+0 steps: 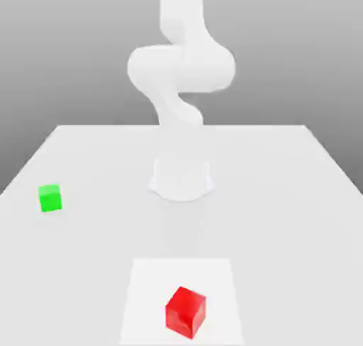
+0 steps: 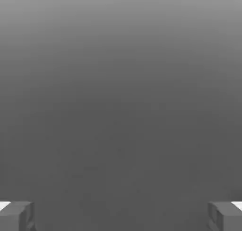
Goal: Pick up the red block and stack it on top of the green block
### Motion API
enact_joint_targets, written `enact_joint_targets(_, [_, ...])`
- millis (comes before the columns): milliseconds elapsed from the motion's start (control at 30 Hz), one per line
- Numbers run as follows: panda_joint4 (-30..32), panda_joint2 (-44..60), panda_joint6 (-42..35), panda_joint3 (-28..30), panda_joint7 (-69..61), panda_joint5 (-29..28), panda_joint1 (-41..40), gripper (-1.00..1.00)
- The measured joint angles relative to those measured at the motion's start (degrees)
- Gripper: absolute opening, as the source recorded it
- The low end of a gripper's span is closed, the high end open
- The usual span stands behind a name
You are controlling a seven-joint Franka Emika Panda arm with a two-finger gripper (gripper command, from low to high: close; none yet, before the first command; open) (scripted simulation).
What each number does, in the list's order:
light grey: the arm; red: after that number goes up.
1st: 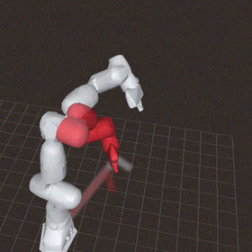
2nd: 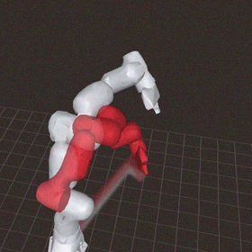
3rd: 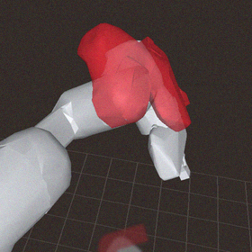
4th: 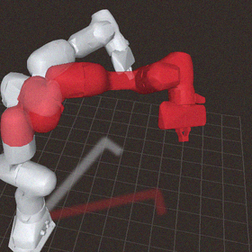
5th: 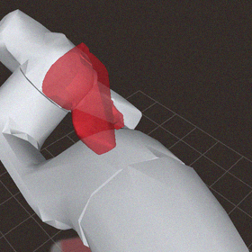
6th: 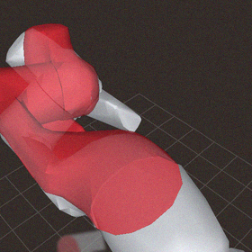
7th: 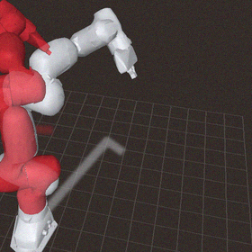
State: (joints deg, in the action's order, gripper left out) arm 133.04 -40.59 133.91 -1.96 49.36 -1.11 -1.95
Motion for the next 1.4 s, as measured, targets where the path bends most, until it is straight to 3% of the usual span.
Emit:
enact_joint_targets(433, [6.54, 27.57, 11.03, -6.58, 18.78, -6.35, -6.87, 0.0])
enact_joint_targets(633, [9.57, 39.83, 16.22, -6.89, 25.56, -6.77, -7.42, 0.0])
enact_joint_targets(800, [11.95, 49.54, 20.96, -7.4, 28.49, -3.7, -7.27, 0.0])
enact_joint_targets(967, [10.88, 59.82, 29.06, -4.74, 31.22, -6.3, -5.17, 0.0])
enact_joint_targets(1000, [10.71, 61.0, 30.04, -4.26, 31.5, -6.66, -4.76, -1.0])
enact_joint_targets(1200, [10.62, 61.6, 30.63, -4.05, 31.7, -6.91, -4.59, -1.0])
enact_joint_targets(1400, [12.22, 51.82, 22.49, -6.61, 28.89, -3.03, -6.52, -1.0])
